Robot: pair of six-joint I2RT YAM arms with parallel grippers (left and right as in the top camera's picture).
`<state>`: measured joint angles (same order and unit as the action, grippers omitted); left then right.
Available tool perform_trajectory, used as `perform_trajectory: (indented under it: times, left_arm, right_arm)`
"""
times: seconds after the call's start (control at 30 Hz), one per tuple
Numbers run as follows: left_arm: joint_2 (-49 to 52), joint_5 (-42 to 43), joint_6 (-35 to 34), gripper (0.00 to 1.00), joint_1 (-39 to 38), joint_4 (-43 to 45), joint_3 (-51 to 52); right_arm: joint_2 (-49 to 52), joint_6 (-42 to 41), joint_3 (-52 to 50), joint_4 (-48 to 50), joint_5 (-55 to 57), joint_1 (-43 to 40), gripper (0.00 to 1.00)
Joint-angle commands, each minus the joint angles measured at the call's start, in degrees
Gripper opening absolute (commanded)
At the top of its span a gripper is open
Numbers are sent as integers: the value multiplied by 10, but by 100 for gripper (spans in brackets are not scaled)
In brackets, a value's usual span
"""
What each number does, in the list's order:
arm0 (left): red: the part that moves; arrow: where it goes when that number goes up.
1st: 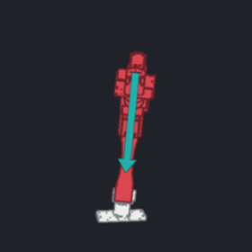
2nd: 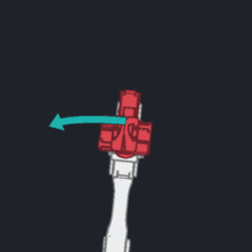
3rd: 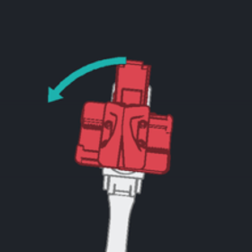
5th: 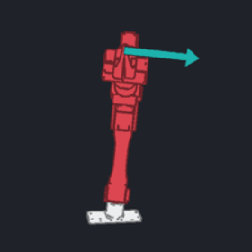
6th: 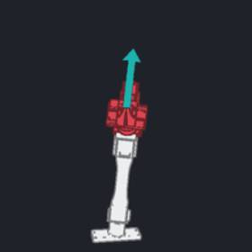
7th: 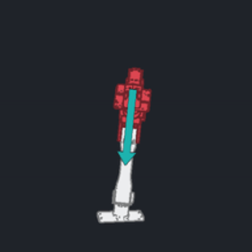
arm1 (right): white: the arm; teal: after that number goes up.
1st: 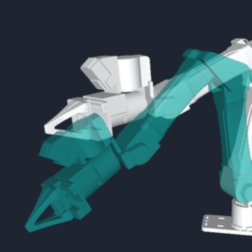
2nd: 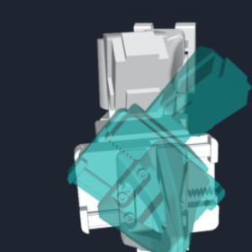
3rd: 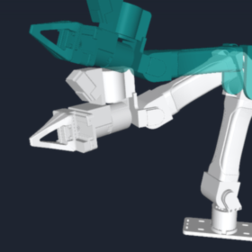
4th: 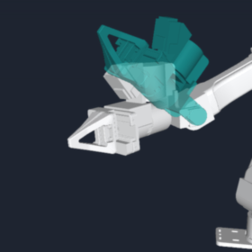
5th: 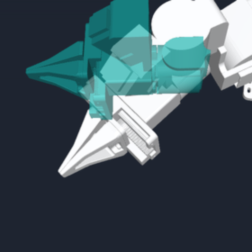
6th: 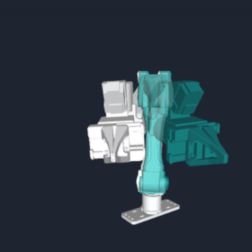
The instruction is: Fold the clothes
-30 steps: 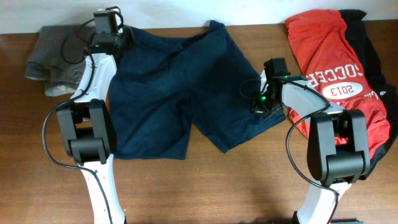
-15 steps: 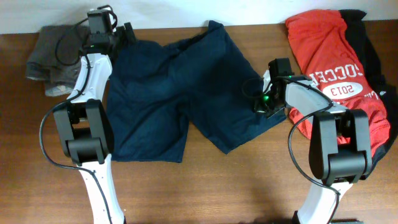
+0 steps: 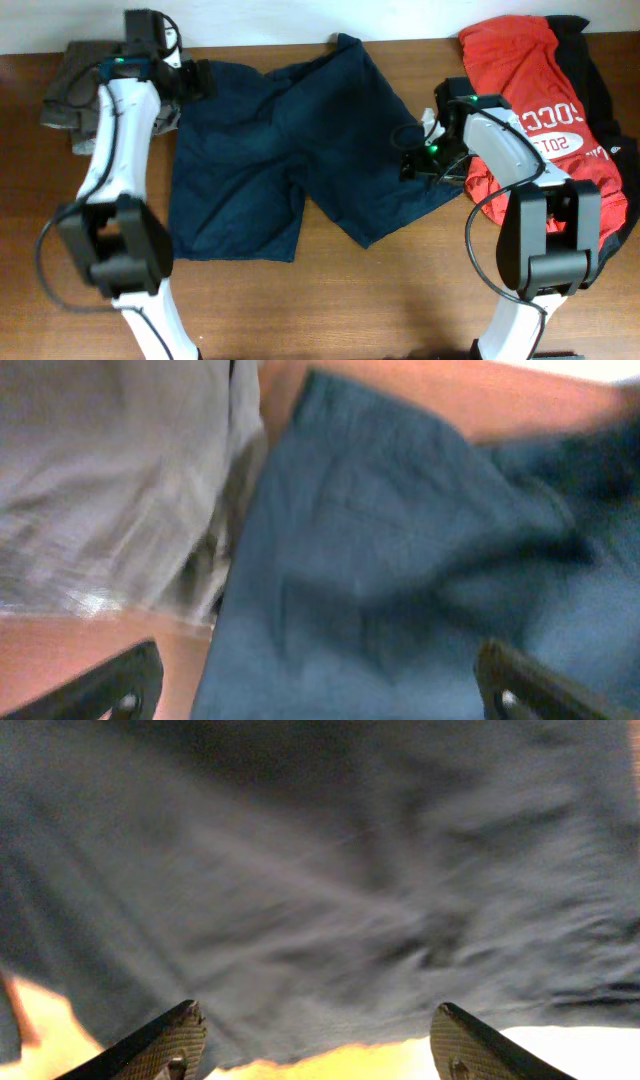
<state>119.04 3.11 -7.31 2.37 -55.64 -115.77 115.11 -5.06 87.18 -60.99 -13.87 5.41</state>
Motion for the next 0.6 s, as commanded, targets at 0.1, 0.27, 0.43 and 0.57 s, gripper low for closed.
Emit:
perform_trajectory:
  times: [0.1,0.27,0.43,0.57]
  left_arm:
    - [-92,5,44,99,3,-101,-10]
    - [-98,5,44,99,3,-137,-10]
    - [-98,5,44,99,3,-145,-10]
    - [-98,5,44,99,3,-146,-10]
  right_arm:
    - [-12,33,-5,-4,17,72,47]
    - [-12,31,-37,4,17,106,4]
    - [-12,31,-81,45,17,120,4]
    - [-12,27,-109,85,24,117,4]
